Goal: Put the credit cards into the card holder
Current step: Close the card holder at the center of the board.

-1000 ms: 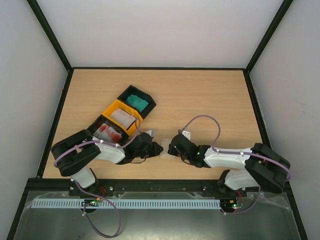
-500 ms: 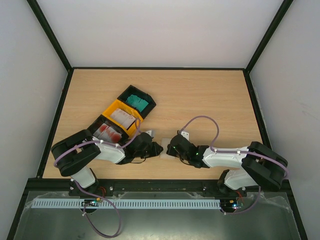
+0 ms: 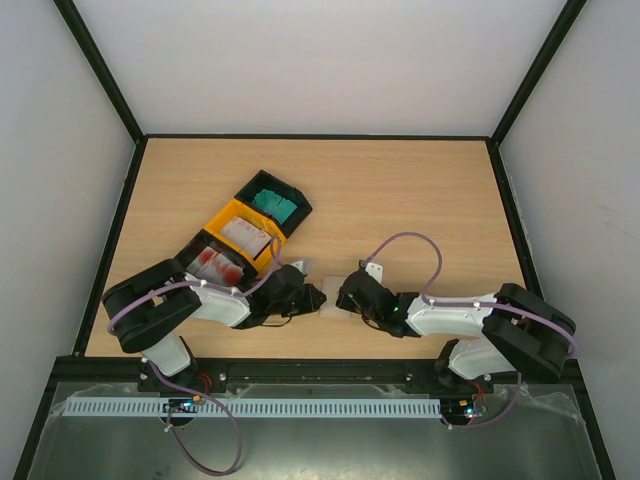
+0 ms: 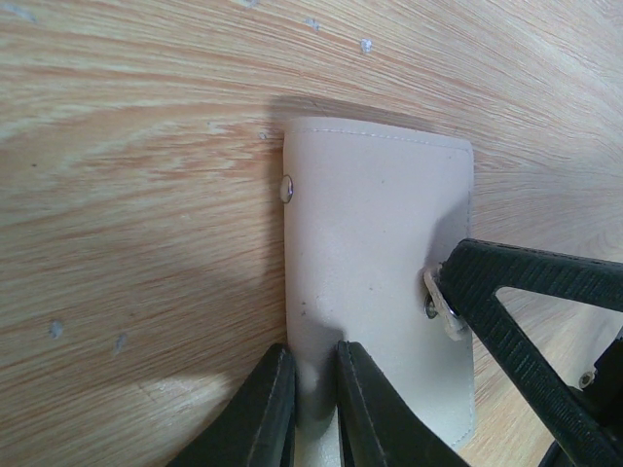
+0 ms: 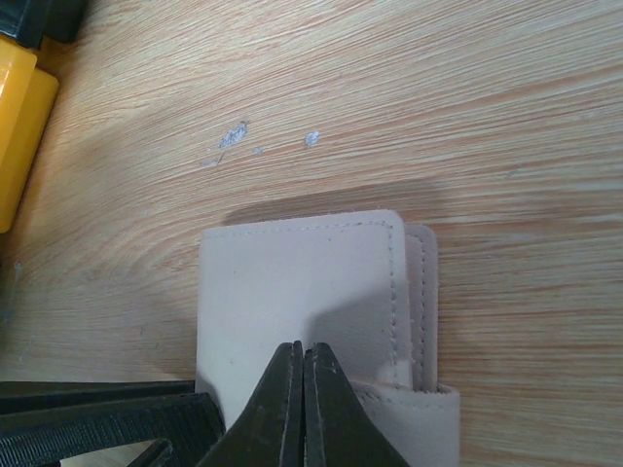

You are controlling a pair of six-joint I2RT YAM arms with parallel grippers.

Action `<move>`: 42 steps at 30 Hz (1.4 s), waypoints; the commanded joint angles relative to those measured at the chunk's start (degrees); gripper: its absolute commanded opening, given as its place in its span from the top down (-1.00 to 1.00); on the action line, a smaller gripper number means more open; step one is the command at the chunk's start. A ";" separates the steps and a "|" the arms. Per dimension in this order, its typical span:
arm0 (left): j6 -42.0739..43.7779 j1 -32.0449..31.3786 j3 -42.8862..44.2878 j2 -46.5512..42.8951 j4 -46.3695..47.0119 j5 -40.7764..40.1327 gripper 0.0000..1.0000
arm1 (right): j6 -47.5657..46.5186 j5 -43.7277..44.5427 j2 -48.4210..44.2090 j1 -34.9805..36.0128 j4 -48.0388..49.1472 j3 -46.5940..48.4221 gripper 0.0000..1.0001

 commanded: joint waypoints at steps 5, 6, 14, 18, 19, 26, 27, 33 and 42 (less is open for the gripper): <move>0.76 -0.35 -0.81 2.44 -8.04 -0.68 0.70 | -2.28 -3.96 0.09 0.12 1.73 -3.43 0.96; 0.76 -0.31 -0.86 2.44 -8.11 -0.68 0.70 | -2.51 -3.96 0.27 0.18 1.71 -3.53 0.96; 1.09 -0.37 -0.08 2.41 -8.55 -0.77 0.70 | -3.95 -1.80 3.77 1.51 4.08 -6.75 0.96; 1.39 -0.35 0.63 3.08 -9.13 -0.94 0.70 | -5.04 2.01 6.69 4.09 5.03 -7.62 0.96; 1.42 -0.27 0.84 3.36 -9.37 -1.02 0.70 | -5.16 3.14 7.48 4.92 5.10 -7.61 0.96; 0.73 -0.26 1.28 4.14 -10.04 -1.51 0.70 | -3.84 11.81 10.47 10.67 5.01 -8.75 0.96; 0.61 -0.28 1.38 4.25 -10.07 -1.48 0.70 | -3.67 13.05 10.87 11.59 4.81 -8.80 0.96; 0.58 -0.32 2.00 4.63 -10.63 -1.66 0.70 | -2.77 20.76 16.74 17.02 2.60 -6.59 0.96; 1.21 -0.11 1.62 2.39 -11.54 -2.73 0.62 | -2.73 23.87 5.96 15.75 -7.28 0.75 0.89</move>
